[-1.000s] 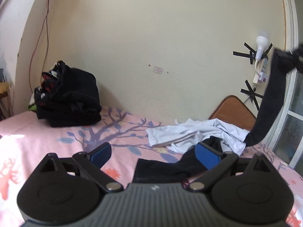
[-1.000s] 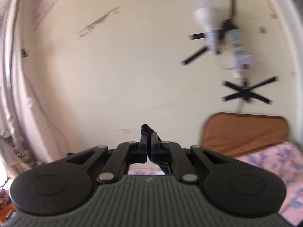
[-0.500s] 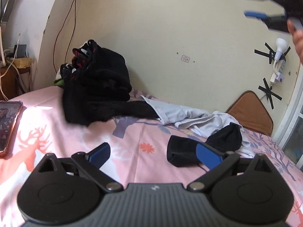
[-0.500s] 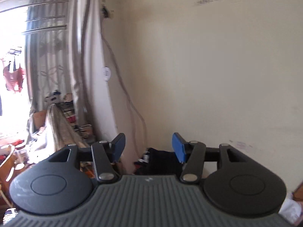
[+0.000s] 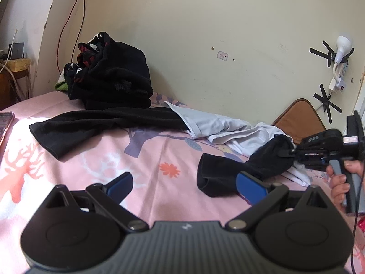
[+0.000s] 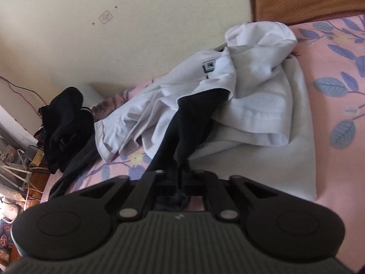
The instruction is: Fold small clothes
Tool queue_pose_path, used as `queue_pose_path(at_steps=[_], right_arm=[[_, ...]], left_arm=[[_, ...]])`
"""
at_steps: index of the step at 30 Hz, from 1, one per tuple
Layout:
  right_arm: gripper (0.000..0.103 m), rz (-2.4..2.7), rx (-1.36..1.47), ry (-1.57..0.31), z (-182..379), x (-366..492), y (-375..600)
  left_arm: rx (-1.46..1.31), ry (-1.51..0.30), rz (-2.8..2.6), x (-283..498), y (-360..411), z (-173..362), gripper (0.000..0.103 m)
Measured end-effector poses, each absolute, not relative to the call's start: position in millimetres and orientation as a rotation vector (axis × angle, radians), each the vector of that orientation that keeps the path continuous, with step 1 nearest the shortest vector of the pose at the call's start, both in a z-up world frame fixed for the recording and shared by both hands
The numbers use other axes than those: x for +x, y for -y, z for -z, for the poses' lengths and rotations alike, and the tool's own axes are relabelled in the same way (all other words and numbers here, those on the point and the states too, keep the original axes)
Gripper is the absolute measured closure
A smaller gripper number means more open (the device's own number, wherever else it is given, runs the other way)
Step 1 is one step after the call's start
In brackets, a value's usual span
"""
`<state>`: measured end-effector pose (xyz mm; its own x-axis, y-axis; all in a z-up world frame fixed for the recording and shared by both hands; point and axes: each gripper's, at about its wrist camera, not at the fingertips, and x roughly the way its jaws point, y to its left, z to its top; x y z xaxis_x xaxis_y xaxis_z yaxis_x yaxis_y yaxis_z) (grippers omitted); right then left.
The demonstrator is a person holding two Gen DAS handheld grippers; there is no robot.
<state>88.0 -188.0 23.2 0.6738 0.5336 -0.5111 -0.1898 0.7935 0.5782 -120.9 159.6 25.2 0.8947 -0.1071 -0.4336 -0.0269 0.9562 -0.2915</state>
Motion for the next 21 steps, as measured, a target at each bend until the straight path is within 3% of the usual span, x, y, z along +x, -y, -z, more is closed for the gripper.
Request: queue_pose_path(at_steps=[6, 10, 11, 14, 18, 21], right_arm=[[0.098, -0.325, 0.491, -0.479, -94.6, 17.3, 319.0], [0.097, 0.078, 0.345, -0.356, -122.8, -22.0, 428.9], [0.095, 0.173, 0.286, -0.358, -123.5, -23.4, 446.5], [0.056, 0.561, 0.084, -0.44, -96.0, -17.2, 485.5], [0.056, 0.281, 0.295, -0.405, -72.7, -36.0, 471.6], [0.056, -0.041, 0.227, -0.442, -70.5, -13.6, 387.6]], left_arm=[[-0.268, -0.487, 0.054, -109.2, -153.7, -28.5, 0.003], [-0.275, -0.496, 0.079, -95.8, -139.7, -26.9, 0.003], [-0.284, -0.5, 0.086, -92.8, -135.8, -25.6, 0.003], [-0.31, -0.514, 0.118, -88.8, -124.8, -23.0, 0.003], [-0.262, -0.53, 0.13, -90.2, -112.1, -20.6, 0.003], [-0.249, -0.553, 0.134, -88.9, -110.0, -19.1, 0.003]])
